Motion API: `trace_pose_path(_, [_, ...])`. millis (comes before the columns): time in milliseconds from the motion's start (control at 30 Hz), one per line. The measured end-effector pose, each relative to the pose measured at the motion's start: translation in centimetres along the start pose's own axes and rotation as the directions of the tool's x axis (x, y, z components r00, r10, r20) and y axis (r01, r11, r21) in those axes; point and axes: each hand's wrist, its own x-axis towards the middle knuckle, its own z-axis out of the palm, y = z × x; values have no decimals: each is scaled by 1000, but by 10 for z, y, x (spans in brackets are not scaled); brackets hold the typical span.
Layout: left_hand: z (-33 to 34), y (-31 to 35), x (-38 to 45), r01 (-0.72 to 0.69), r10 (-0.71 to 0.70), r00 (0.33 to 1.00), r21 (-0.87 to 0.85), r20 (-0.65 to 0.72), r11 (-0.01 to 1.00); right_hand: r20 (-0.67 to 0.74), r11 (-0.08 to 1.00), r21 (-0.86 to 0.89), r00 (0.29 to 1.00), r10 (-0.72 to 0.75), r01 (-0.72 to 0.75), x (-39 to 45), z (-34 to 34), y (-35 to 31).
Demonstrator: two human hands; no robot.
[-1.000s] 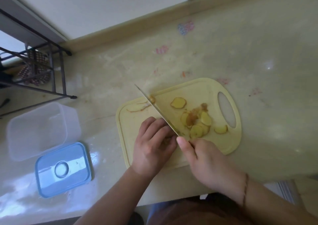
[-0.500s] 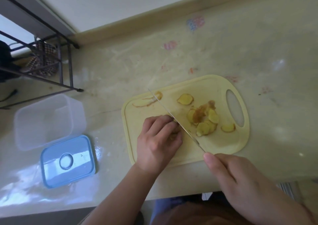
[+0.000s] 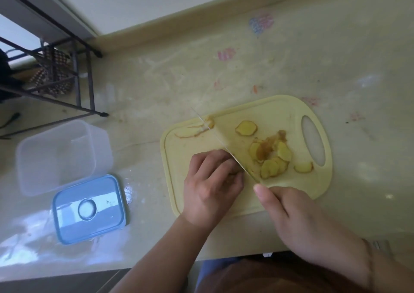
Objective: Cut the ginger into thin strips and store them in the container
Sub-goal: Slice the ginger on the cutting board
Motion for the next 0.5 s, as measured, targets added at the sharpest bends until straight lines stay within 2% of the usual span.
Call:
trace_pose_path(300, [-6, 0, -2, 31, -30, 996, -21, 81, 999, -49, 998, 52, 998, -43, 46, -3, -4, 1])
trace_pose_path(400, [-5, -1, -2, 52, -50, 996, -33, 73, 998, -28, 998, 43, 998, -52, 53, -18, -11, -1])
trace_pose_path(500, [-4, -1, -1, 65, -62, 996, -43, 63, 997, -75, 999, 5, 996, -50, 51, -26, -10, 1])
